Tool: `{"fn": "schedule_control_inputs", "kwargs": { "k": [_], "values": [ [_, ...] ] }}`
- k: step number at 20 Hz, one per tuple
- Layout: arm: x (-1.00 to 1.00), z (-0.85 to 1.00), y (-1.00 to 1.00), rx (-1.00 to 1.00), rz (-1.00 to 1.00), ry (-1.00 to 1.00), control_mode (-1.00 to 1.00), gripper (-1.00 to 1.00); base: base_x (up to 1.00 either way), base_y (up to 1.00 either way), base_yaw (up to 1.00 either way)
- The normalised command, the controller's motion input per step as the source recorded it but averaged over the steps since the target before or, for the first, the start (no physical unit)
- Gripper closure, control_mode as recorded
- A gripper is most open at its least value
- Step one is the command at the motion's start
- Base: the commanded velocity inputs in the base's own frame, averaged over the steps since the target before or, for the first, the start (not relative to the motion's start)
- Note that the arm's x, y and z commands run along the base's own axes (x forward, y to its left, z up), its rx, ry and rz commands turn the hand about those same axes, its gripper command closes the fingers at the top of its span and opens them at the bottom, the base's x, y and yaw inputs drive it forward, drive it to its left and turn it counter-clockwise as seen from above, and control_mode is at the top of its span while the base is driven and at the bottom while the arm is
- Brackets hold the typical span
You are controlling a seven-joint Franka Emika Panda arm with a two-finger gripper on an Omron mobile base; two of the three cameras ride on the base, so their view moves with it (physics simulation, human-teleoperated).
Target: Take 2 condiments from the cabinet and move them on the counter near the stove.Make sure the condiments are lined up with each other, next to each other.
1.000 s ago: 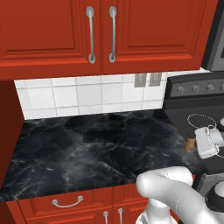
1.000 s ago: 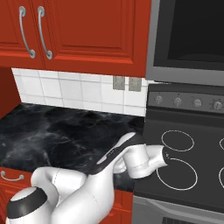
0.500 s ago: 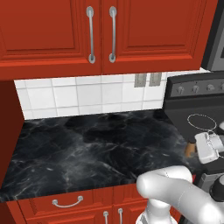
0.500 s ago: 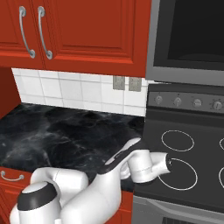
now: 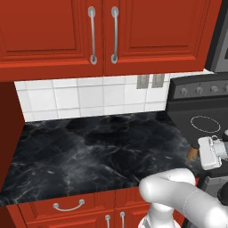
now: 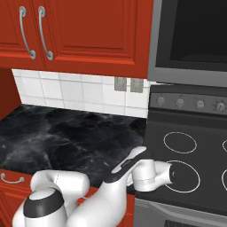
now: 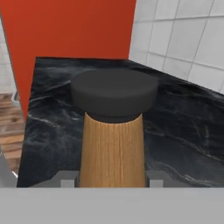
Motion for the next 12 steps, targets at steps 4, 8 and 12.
{"fn": "schedule_control_inputs", "kwargs": {
  "k": [4,8,12],
  "values": [
    [0.05,-0.08,0.0,0.02,0.0,-0.08,-1.0,1.0,0.0,0.0,0.0],
    [0.12,-0.04,-0.01,0.02,0.0,-0.01,-1.0,1.0,0.0,0.0,0.0],
    [0.18,0.0,-0.05,0.01,0.0,0.0,-1.0,1.0,0.0,0.0,0.0]
  ]
}}
